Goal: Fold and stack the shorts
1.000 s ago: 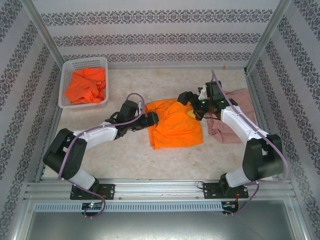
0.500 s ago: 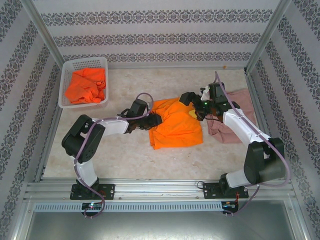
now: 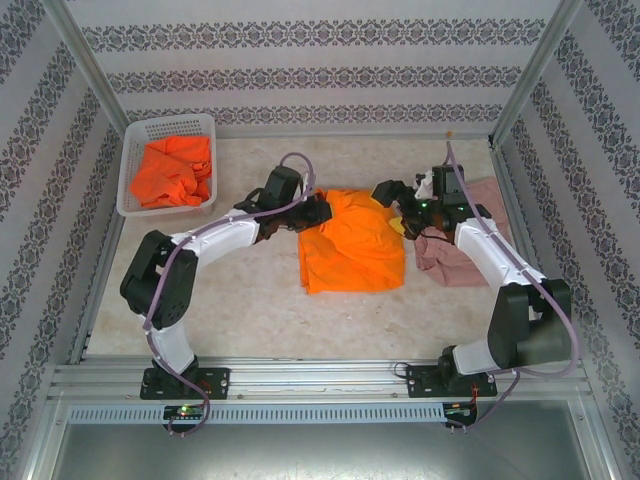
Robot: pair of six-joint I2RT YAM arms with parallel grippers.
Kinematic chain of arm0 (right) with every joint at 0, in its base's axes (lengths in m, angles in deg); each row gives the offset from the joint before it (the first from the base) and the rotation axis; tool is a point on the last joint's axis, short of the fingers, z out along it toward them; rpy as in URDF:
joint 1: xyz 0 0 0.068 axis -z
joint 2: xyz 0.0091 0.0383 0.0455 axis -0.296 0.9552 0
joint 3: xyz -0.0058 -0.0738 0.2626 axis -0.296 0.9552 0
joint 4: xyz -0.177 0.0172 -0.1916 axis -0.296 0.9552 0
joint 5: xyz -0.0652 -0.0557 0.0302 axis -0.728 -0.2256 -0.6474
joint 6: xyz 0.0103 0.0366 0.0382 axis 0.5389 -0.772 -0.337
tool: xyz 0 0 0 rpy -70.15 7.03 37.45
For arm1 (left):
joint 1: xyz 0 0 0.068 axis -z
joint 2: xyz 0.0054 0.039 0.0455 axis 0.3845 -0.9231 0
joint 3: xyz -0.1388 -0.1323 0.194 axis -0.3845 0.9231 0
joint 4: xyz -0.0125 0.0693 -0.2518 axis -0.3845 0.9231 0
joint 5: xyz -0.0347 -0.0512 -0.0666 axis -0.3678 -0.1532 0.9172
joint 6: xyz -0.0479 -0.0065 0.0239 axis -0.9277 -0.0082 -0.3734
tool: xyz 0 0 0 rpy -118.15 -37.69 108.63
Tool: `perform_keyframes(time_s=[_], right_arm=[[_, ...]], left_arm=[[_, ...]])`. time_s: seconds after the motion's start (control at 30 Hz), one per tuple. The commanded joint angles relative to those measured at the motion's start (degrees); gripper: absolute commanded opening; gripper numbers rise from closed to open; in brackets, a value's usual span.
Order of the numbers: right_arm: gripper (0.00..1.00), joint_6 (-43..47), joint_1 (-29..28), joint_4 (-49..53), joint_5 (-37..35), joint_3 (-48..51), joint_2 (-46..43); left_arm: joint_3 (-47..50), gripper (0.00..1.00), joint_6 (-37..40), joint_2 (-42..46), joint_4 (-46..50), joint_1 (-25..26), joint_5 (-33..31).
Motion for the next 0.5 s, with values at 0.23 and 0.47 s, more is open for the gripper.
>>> perform_keyframes(time_s=[0.23, 0.47], right_arm=[[0.98, 0.8, -1.1, -1.0, 2.3, 3.1, -0.9], [0.98, 1.4, -7.4, -0.7, 2.7, 5.1, 1.1]], left_arm=[[17.9, 0.0, 0.8, 10.6, -4.8, -4.0, 2.7], [33.2, 0.0, 1.6, 9.7, -13.0, -5.1, -0.3]])
